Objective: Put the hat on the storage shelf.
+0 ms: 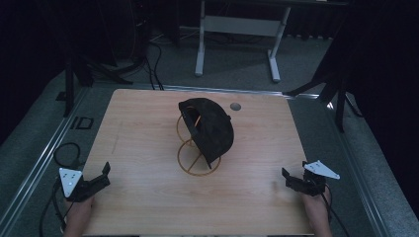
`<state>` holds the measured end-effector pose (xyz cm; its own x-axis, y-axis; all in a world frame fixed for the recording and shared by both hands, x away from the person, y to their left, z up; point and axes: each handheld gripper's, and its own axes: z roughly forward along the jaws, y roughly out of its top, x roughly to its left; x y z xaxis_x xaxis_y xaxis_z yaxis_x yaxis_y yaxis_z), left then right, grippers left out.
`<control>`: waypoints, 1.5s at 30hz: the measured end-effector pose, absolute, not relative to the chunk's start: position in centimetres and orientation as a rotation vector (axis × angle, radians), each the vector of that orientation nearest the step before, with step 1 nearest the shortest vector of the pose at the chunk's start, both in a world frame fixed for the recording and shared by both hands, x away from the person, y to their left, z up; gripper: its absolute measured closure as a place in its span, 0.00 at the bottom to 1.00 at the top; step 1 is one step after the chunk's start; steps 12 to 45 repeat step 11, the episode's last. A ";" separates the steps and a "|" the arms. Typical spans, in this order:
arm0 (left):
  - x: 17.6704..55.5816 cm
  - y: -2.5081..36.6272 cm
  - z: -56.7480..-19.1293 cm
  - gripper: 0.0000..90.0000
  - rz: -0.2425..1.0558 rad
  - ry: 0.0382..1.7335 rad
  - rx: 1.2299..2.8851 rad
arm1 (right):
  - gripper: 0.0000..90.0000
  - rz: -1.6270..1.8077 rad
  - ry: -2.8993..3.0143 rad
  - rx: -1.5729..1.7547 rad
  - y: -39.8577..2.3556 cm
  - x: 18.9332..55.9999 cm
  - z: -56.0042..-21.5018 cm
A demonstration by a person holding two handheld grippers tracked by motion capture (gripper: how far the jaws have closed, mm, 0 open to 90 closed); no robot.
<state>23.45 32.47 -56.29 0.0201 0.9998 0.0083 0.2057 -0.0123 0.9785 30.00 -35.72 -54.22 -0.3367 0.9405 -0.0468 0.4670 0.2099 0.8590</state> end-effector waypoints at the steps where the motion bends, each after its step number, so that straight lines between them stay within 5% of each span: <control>1: 23.5 32.5 -56.3 0.02 1.098 1.341 1.377 | 0.13 1.037 1.895 1.308 -35.8 29.9 -54.3; 45: 23.5 32.5 -56.3 0.02 1.096 1.341 1.375 | 0.14 1.006 1.855 1.290 -35.7 30.0 -54.4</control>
